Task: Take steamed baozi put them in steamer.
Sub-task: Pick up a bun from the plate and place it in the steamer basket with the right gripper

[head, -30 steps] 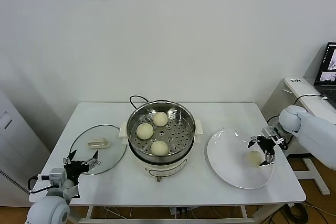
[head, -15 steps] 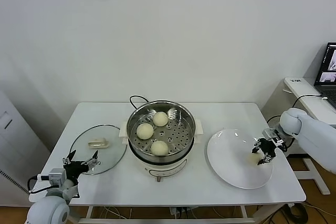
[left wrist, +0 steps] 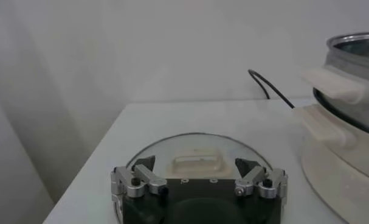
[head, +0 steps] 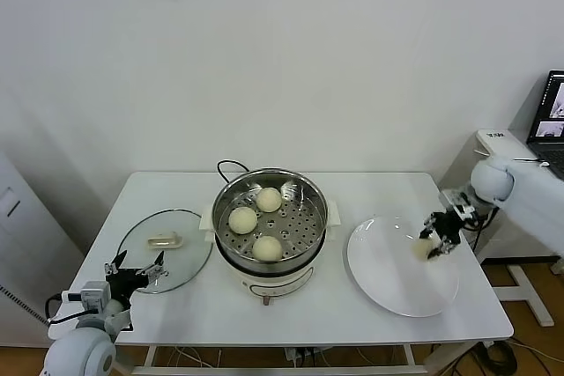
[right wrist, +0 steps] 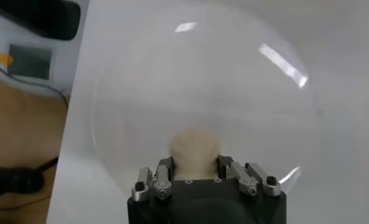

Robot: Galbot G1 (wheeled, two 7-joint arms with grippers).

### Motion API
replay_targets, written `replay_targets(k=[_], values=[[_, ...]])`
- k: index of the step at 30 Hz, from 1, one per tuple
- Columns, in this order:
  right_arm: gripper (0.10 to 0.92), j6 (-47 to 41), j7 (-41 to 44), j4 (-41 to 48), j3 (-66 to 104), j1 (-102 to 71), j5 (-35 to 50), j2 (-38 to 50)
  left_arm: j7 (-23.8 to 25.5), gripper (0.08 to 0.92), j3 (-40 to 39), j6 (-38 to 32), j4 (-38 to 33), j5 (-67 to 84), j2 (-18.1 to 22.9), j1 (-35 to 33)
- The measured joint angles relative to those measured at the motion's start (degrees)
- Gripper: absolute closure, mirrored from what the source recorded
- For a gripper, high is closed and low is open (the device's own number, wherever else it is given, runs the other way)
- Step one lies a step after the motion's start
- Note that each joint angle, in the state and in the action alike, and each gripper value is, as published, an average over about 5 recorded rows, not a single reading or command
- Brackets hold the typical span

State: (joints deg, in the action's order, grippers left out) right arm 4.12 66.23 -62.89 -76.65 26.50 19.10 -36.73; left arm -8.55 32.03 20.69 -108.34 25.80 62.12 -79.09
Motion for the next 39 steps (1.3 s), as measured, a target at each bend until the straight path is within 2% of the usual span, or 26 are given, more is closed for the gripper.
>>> replay_targets(k=[8,18,30,39], values=[[0.575,-7.39,-1.32,-4.87,-13.84,14.74,13.91,-5.57,0.0,0.177,-0.5,0.08,-0.46,-0.14,0.0,-0.03],[0.575,-16.73,-4.57,-6.61,-21.18,23.33,28.4,-15.61,0.05,0.177,-0.61,-0.38,-0.17,-0.13,-0.08,0.12],[0.575,-24.66,-9.32,-6.01,-23.07,24.84,37.87,-26.41,0.09,0.177,-0.74,-0.55,-0.28,-0.12,-0.01,0.11],[0.575,-28.53,-13.35,-5.4,-23.11,23.05,40.72,-31.01,0.1,0.177,-0.75,-0.51,-0.86,-0.12,0.19,0.01]])
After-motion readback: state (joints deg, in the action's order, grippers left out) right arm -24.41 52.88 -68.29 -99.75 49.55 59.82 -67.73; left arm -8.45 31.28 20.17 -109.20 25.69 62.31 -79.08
